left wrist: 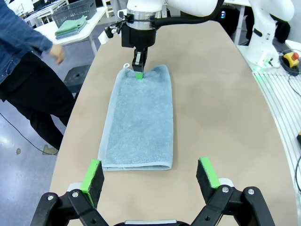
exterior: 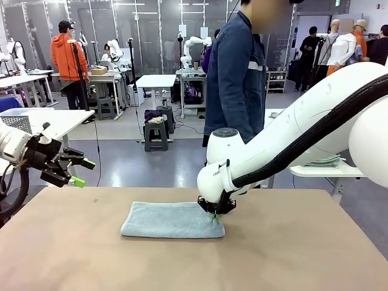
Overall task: Fold the towels and place them in the basket.
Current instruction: When a person lays out a Towel with hook on the table, fold it in half twice.
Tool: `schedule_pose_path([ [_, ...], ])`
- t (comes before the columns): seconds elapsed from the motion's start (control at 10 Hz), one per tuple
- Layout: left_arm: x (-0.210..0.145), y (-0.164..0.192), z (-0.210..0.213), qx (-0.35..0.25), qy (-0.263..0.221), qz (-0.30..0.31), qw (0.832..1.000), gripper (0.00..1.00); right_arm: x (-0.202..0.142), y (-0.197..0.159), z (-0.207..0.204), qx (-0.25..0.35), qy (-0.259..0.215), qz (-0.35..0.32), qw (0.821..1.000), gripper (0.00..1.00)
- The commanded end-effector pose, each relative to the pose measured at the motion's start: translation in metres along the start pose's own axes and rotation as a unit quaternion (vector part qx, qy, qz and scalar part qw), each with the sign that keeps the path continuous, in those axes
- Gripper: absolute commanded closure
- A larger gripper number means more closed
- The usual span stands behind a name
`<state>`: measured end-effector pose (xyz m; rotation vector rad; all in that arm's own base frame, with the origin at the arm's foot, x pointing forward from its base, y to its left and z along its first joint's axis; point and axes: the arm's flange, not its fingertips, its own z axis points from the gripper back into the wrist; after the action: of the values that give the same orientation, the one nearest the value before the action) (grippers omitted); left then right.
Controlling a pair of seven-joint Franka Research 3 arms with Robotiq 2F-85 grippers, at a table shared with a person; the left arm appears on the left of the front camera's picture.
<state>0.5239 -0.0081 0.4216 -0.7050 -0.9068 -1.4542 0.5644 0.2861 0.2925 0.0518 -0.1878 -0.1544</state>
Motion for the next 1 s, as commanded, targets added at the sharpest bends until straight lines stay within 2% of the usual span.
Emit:
schedule_pose_path([
  [0.0, 0.003, -0.001, 0.000, 0.001, 0.001, -0.002, 1.000, 0.00, 0.001, -0.022, -0.016, -0.036, -0.001, -0.019, 0.999, 1.00],
  [0.4, 0.003, -0.001, 0.000, 0.001, 0.001, -0.002, 1.000, 0.00, -0.003, -0.084, 0.022, -0.034, 0.004, 0.022, 0.999, 1.00],
  [0.6, 0.003, -0.001, 0.000, 0.001, 0.001, -0.002, 1.000, 0.00, -0.003, -0.078, 0.041, -0.034, -0.016, 0.046, 0.998, 1.00],
  [0.9, 0.003, -0.001, 0.000, 0.001, 0.001, -0.002, 1.000, 0.00, 0.004, -0.038, 0.061, -0.062, -0.034, 0.087, 0.994, 1.00],
])
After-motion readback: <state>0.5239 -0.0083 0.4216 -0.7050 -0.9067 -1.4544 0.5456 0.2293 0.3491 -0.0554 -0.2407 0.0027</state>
